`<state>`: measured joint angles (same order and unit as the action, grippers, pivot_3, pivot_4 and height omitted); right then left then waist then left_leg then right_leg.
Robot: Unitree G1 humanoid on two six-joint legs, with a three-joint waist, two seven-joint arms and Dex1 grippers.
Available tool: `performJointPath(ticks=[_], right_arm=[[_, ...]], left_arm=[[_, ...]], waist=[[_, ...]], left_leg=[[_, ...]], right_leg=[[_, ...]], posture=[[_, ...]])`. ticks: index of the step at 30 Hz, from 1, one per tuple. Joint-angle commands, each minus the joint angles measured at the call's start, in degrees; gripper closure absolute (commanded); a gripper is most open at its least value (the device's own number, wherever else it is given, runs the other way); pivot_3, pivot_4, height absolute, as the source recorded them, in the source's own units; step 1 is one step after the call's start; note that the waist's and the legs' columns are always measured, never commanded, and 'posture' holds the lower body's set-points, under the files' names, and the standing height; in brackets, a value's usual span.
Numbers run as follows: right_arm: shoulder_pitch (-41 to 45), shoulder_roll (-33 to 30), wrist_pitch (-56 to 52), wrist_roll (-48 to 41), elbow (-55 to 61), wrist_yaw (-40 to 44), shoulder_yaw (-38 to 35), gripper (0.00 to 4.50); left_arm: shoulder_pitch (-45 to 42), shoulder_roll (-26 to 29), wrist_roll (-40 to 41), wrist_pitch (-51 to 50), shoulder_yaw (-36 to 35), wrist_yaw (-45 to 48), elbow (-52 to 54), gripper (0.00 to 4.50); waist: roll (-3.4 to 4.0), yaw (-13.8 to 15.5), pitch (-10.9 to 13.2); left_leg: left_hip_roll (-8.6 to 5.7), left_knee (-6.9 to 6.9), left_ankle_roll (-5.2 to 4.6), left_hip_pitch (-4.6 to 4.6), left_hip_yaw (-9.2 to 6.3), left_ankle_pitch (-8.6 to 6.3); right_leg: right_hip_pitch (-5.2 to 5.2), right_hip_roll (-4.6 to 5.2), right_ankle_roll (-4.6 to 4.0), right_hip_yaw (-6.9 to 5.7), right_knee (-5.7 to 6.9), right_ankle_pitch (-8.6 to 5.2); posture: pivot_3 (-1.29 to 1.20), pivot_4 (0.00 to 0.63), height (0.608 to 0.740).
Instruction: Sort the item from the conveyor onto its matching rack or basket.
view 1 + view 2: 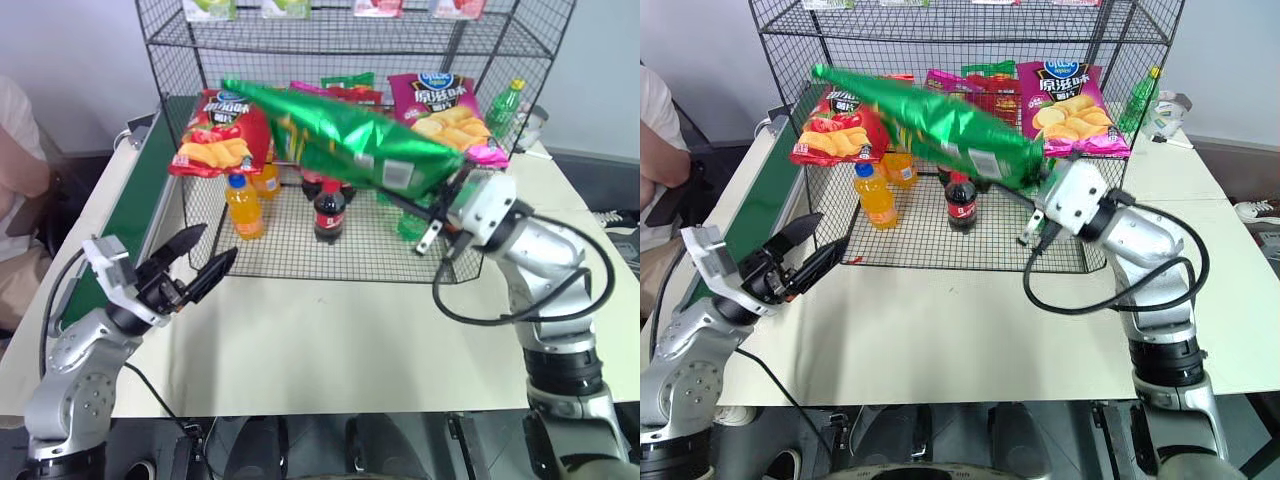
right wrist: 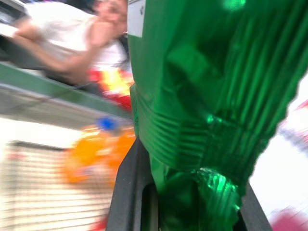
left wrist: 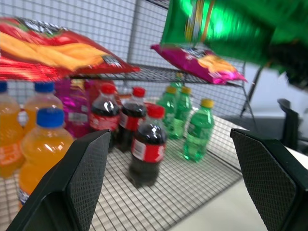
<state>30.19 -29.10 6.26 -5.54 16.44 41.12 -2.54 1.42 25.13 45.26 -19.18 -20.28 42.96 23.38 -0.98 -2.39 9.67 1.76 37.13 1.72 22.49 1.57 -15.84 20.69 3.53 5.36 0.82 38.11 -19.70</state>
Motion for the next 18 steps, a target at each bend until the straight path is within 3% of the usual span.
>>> performJointPath(ticks=[1,6,14,18], right_arm=[[2.6,-1.6,5.8,14.0,-1.6,-6.9,3.3,4.29],[5.6,-3.7,9.1,29.3,-6.9,-13.7,8.4,4.29],[10.2,-4.9,6.9,45.4,-12.3,-25.3,10.4,4.29],[11.7,-4.1,6.8,47.2,-15.5,-26.7,12.3,4.29]], left_arm=[[-0.2,-0.7,-1.7,1.4,2.5,-0.9,1.9,0.25],[-0.8,-1.2,-2.2,2.0,3.7,-1.8,1.6,0.25],[-0.3,-2.4,-3.4,3.2,4.9,-3.2,1.8,0.25],[-0.3,-2.4,-3.9,3.5,5.0,-3.5,1.4,0.25]], waist=[[0.0,0.0,0.0],[-0.02,0.1,0.0],[-0.03,0.0,0.0],[-0.03,0.0,0.0]], left_leg=[[0.0,0.0,0.0,0.0,0.0,0.0],[-0.02,0.01,0.01,0.01,0.05,0.01],[0.0,0.01,0.09,0.0,0.05,0.06],[-0.01,0.02,0.09,0.01,0.06,0.06]], right_leg=[[0.0,0.0,0.0,0.0,-0.01,0.0],[0.01,0.0,0.0,0.03,-0.01,0.0],[0.02,-0.05,0.0,0.04,0.0,0.0],[0.01,-0.04,0.0,0.05,0.0,0.0]], posture=[[0.0,0.15,0.739],[0.0,0.15,0.739],[0.0,0.15,0.739],[0.0,0.15,0.739]])
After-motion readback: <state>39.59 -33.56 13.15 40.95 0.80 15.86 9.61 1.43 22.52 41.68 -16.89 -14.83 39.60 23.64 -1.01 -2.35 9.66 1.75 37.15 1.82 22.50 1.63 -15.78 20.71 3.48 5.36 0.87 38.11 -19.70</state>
